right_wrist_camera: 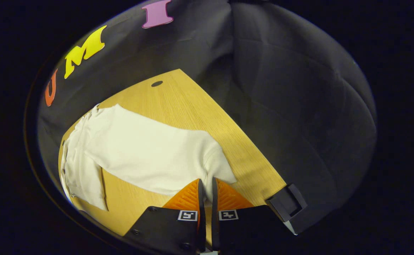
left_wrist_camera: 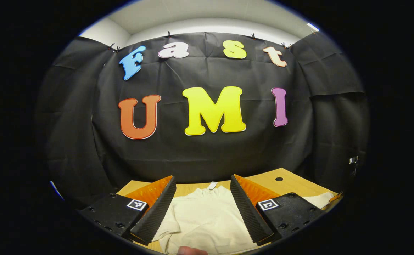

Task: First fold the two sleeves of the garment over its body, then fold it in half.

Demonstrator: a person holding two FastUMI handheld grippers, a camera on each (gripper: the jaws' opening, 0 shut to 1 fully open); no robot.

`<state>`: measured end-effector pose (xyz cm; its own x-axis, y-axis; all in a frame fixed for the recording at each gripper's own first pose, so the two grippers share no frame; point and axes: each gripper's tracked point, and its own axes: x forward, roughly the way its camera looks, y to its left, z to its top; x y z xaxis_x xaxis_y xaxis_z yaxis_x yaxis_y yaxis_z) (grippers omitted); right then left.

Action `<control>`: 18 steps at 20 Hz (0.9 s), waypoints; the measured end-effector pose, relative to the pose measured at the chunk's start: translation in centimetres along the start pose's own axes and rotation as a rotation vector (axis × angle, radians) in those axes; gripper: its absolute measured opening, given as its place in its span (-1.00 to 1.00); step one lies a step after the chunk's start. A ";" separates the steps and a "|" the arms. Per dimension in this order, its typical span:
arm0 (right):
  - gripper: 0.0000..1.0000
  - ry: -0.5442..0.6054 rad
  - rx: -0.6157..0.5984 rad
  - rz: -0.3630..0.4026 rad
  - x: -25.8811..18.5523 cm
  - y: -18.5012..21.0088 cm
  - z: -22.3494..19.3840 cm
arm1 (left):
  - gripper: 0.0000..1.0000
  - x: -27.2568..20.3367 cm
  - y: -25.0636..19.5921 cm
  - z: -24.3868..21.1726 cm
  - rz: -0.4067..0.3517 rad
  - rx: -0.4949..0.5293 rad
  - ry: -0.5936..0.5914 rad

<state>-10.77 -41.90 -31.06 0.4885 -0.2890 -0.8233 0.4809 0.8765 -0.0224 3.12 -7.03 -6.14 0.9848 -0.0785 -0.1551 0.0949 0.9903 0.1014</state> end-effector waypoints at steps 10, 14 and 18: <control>-0.91 -0.240 -0.184 0.129 -7.6 10.5 14.6 | 0.95 -1.4 5.6 -1.9 0.107 -0.061 0.024; -0.87 -0.305 -0.335 0.211 -8.7 18.2 18.6 | 0.95 -2.8 9.4 -3.0 0.181 -0.081 0.036; -0.87 -0.339 -0.477 0.310 -9.2 28.4 20.3 | 0.95 -4.4 13.3 -3.0 0.268 -0.089 0.029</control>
<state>13.18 -22.14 -12.64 0.7922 -0.0324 -0.6094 -0.0560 0.9905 -0.1255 -0.38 6.86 -7.08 0.9682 0.1900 -0.1627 -0.1831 0.9815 0.0566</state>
